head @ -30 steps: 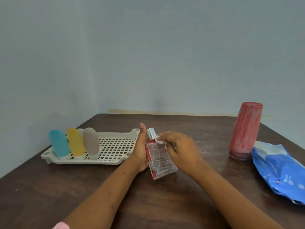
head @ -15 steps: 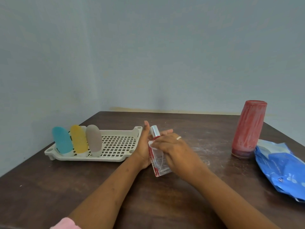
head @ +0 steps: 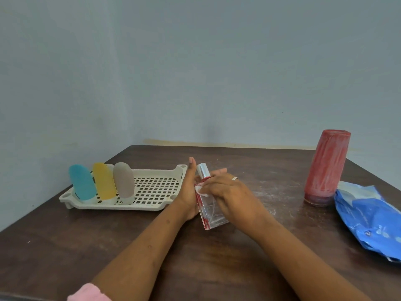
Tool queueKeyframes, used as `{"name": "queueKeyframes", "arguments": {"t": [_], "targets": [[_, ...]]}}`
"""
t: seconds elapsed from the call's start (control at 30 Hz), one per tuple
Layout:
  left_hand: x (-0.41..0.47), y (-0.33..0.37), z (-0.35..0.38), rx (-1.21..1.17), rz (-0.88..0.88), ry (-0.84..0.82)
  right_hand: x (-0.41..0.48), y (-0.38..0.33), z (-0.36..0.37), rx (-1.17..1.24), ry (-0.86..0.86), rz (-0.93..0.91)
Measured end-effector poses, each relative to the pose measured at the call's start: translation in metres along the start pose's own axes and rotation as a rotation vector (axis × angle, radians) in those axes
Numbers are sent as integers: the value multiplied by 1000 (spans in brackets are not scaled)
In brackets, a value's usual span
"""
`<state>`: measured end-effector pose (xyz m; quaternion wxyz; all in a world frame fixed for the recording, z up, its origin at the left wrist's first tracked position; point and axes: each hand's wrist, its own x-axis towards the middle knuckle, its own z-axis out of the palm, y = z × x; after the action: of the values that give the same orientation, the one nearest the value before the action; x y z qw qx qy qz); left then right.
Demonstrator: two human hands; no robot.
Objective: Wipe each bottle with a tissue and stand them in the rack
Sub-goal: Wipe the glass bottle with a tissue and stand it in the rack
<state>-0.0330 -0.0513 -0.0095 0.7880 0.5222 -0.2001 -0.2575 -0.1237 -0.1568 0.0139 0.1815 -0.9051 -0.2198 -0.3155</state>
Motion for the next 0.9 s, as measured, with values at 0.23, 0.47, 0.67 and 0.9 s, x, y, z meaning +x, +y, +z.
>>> {"name": "queueKeyframes", "arguments": {"t": [0.23,0.47,0.67,0.9], "targets": [[2,0,1,27,34,41,-4,21,-7,239,138,288],[-2,0,1,37,22,35,-6,27,-7,316,128,495],[-1,0,1,39,31,19,-7,29,-4,256,128,527],[0,0,0,-2,36,0,-5,8,-1,134,154,153]]}}
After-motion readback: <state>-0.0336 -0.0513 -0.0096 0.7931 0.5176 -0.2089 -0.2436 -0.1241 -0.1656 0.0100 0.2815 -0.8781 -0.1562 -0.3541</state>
